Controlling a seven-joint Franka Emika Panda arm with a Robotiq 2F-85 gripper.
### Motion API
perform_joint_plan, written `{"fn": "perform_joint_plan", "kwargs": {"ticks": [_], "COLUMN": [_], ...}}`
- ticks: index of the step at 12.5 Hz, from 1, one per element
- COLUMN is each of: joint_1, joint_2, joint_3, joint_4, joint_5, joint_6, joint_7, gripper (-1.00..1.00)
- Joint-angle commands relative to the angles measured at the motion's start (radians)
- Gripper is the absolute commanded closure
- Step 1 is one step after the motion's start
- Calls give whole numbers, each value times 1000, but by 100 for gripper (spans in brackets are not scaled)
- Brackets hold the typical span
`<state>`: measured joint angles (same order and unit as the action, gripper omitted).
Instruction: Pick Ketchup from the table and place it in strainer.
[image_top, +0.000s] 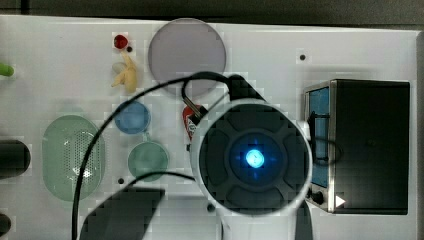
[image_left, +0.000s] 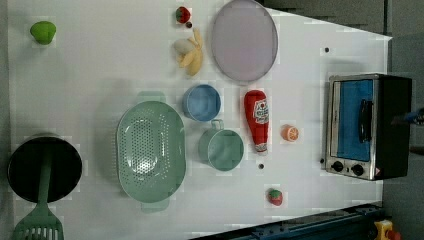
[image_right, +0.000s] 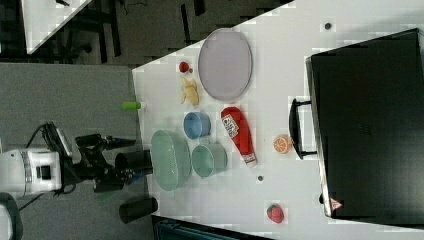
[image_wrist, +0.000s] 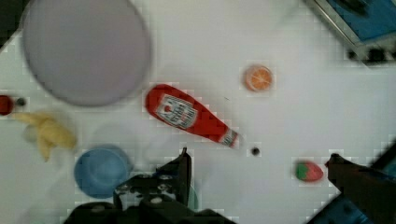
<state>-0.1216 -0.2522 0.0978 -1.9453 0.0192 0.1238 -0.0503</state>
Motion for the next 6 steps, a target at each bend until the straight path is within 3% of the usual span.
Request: {"fn": "perform_joint_plan", "kwargs": {"ticks": [1, 6], "joint_1": [-2, 0], "joint_2": [117, 225], "joint_3": [31, 79], "joint_4": [-79, -205], "joint_5": [9, 2], "joint_6": [81, 345], "joint_7": [-271, -791], "gripper": [-100, -100]}}
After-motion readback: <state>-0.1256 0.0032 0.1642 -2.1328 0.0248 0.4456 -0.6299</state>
